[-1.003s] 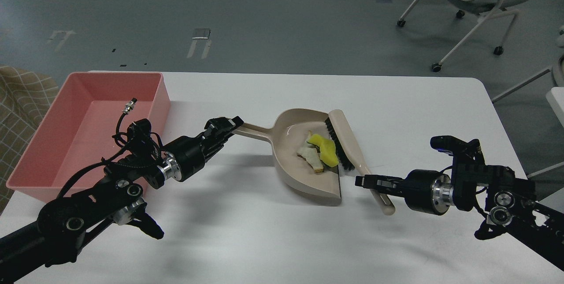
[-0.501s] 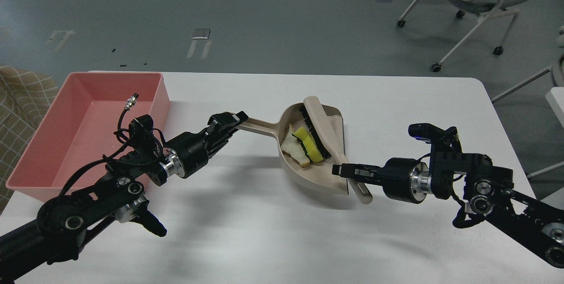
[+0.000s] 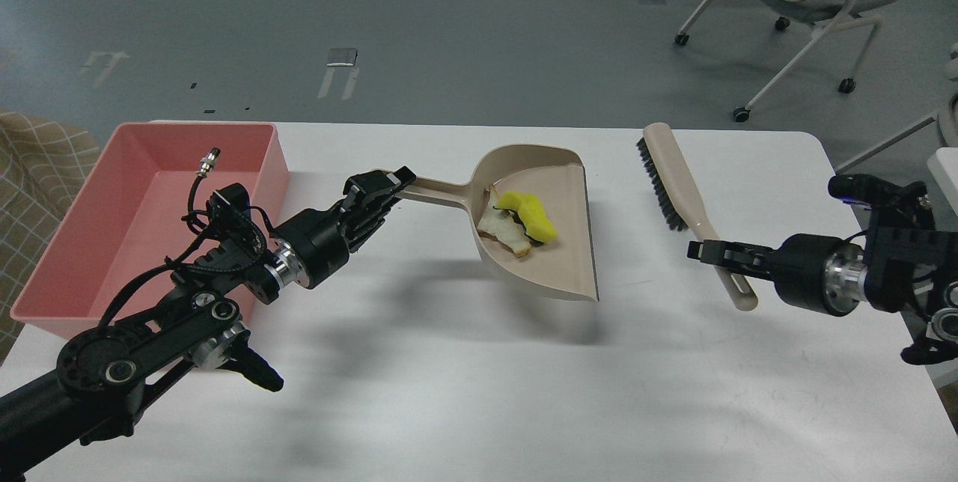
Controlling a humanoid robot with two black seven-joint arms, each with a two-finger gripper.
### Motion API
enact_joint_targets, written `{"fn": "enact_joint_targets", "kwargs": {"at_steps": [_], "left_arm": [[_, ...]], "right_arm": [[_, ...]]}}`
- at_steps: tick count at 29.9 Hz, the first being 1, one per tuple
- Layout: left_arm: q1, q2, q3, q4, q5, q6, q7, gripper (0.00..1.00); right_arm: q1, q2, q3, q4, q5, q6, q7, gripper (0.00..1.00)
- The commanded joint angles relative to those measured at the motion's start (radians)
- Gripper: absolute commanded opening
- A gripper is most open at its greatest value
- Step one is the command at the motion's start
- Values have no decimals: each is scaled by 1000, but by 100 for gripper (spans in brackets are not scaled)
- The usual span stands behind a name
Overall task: Sweep and dump garbage into bin
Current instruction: 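Set the brush down with the right gripper and lift the dustpan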
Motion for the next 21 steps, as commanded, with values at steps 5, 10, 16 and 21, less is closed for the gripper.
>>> {"fn": "enact_joint_targets", "kwargs": {"at_steps": [5, 10, 16, 21], "left_arm": [[-1, 1, -32, 0, -15, 3, 5, 13], [-1, 0, -32, 0, -15, 3, 6, 13], [-3, 1, -32, 0, -16, 4, 6, 13], [-5, 1, -35, 0, -16, 4, 8, 13]], "right_arm": [[-95, -156, -2, 14, 24, 0, 17, 0], [-141, -185, -1, 18, 110, 0, 17, 0], [-169, -168, -4, 23, 122, 0, 17, 0], [-169, -137, 4, 14, 122, 0, 17, 7]]}}
